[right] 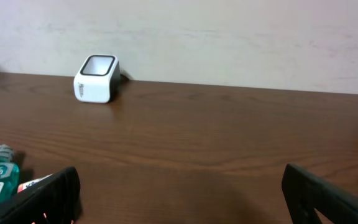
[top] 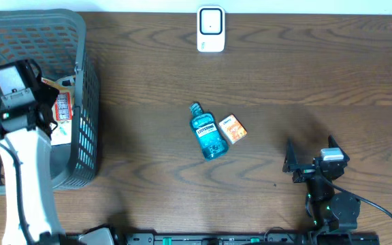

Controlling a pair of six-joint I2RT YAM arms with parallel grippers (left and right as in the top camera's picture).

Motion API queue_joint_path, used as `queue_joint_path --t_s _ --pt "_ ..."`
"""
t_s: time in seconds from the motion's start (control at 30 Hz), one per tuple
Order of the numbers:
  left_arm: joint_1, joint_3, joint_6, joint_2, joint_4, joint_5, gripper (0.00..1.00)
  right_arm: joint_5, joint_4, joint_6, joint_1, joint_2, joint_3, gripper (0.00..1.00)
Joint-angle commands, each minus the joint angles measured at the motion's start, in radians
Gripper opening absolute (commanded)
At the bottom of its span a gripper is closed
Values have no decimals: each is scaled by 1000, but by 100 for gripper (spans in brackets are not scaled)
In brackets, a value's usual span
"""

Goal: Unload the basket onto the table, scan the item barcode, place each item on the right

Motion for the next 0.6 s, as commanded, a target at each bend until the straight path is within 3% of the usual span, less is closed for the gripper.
queue_joint_path --t_s 0.0,0.27,0.33,0.4,0.57 --pt "34 1 -18 73 -8 54 98 0 -4 -15 -2 0 -1 99" --pt "108 1 -12 241 -5 229 98 0 -4 -14 -2 0 -1 99" --pt "110 1 50 288 11 234 98 0 -4 -15 -2 0 -1 99" --pt "108 1 232 330 60 283 98 0 -4 -14 -2 0 -1 99" --pt "108 0 412 419 109 276 98 0 -4 -14 -2 0 -1 99"
